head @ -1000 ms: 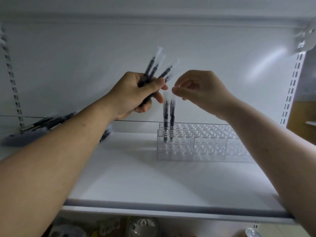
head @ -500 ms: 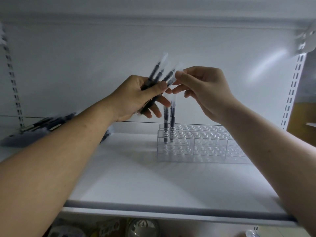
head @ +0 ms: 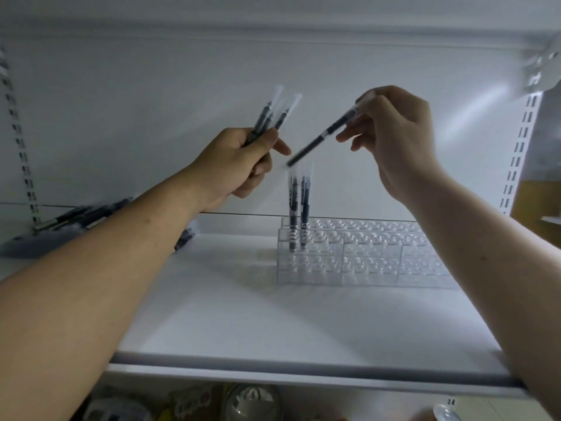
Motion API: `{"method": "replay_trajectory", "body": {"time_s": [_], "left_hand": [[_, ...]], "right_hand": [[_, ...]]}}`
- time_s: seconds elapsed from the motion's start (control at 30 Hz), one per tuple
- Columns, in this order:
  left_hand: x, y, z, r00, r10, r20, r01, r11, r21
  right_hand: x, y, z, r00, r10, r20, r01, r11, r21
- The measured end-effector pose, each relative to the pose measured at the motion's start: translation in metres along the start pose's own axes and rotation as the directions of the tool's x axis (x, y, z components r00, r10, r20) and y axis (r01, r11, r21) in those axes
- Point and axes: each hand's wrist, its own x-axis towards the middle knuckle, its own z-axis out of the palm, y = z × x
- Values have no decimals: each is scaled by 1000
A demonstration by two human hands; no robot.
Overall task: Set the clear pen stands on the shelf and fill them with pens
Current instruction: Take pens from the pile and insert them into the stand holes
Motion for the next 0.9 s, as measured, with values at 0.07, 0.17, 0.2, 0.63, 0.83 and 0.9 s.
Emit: {"method": "replay_trajectory", "body": {"time_s": [0.07,0.17,0.2,0.63,0.83,0.9], "left_hand": [[-1,1,0,1000,0,8,0,1000,6],[-1,1,-3,1000,-16,18,16,999,-31],[-1,2,-4,999,-23,29,24,999,-48],[-3,3,-4,996,-23,89,30,996,-78],[-3,2,-2,994,-6,111,11,999,-44],[-3,1,-2,994,-2,108,6,999,-36]], "right_hand": [[2,-1,-4,999,32,-29,-31,999,30],[0,2,-6,999,-22,26,25,995,-98],[-2,4,-5,997,-44,67,54,986,-158],[-13,3,0,959,-7,284,126,907,-401],[-21,6,3,904,90,418,170,822,-544],[-22,5,3,897,112,427,165,812,-560]]}}
